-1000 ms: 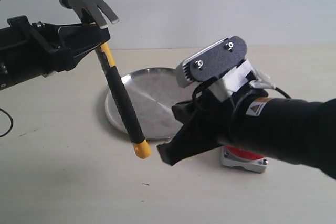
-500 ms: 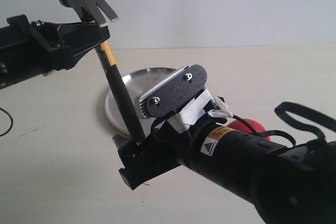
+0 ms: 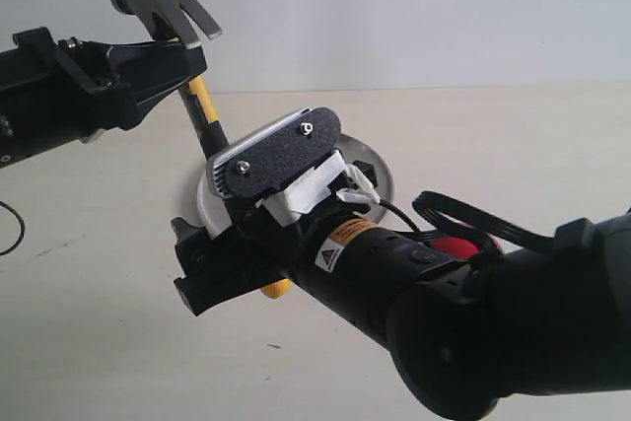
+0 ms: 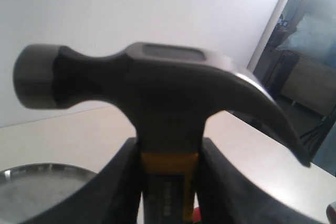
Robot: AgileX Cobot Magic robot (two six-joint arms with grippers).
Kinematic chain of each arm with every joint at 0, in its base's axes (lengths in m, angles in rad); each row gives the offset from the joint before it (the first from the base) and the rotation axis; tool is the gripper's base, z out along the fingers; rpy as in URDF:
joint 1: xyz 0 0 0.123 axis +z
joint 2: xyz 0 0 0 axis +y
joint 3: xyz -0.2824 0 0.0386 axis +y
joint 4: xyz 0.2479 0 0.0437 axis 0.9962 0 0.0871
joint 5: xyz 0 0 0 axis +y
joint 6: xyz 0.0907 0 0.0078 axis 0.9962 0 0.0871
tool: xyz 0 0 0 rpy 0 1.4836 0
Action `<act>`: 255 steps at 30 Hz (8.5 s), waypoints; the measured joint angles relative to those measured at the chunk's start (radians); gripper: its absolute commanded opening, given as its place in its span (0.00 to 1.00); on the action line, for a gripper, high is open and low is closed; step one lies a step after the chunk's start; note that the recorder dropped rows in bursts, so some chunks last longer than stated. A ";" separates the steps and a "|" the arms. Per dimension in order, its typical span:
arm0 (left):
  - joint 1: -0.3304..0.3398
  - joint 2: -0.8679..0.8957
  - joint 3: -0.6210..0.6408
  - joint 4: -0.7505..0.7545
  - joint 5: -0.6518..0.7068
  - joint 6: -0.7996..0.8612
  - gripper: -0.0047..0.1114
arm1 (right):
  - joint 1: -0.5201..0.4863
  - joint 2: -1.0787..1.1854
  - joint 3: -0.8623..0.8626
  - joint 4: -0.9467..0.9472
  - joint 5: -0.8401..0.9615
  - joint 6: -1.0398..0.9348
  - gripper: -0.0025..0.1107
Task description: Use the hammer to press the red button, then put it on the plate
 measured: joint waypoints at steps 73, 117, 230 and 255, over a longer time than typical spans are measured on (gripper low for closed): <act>0.000 0.000 0.000 0.064 -0.026 -0.079 0.04 | 0.000 0.015 -0.071 0.004 0.047 -0.052 0.37; 0.004 -0.004 -0.010 0.004 -0.027 0.121 0.69 | 0.000 -0.035 -0.071 0.266 0.054 -0.146 0.02; 0.006 -1.377 0.598 -1.181 0.988 1.200 0.04 | 0.000 -0.786 0.342 0.546 0.058 -0.704 0.02; 0.006 -1.377 0.598 -1.181 0.988 1.200 0.04 | -0.219 -0.637 0.512 -0.394 0.361 0.470 0.02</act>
